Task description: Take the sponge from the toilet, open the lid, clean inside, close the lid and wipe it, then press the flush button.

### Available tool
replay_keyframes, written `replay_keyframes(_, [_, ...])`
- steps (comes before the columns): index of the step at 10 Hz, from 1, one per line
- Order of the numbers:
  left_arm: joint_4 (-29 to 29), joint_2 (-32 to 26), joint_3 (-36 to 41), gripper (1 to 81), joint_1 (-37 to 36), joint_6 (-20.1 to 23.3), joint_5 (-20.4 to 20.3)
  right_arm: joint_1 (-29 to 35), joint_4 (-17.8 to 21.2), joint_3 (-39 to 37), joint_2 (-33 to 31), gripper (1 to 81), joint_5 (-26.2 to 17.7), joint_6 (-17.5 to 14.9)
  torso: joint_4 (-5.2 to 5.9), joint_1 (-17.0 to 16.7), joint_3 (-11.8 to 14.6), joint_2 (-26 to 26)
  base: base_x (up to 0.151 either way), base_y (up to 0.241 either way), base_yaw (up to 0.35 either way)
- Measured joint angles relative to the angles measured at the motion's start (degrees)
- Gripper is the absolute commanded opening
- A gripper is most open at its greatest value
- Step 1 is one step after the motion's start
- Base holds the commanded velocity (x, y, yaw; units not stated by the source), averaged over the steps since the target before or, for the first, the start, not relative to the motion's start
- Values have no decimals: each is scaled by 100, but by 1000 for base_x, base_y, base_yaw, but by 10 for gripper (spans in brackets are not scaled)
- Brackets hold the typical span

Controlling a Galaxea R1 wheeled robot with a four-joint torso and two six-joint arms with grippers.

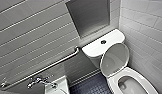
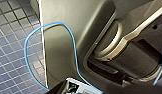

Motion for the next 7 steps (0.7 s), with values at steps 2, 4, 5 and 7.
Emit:
replay_keyframes(2, [0, -267, 612, 811, -52, 2, 24, -134, -171, -352, 208, 10, -26, -2, -11, 0, 7, -2, 0, 0, 0])
replay_keyframes(4, [0, -614, 1279, 811, -130, 0, 79, -245, -378, -429, 482, 10, -87, -5, -230, 0, 77, -2, 0, 0, 0])
replay_keyframes(5, [0, -855, 1643, 811, -255, 0, 107, -311, -418, -433, 516, 10, -124, -7, -396, 0, 107, -4, 0, 0, 0])
replay_keyframes(7, [-4, -1384, 2355, 811, -646, -9, 174, -389, -422, -495, 542, 10, -128, -7, -586, 0, 197, -6, 0, 0, 0])
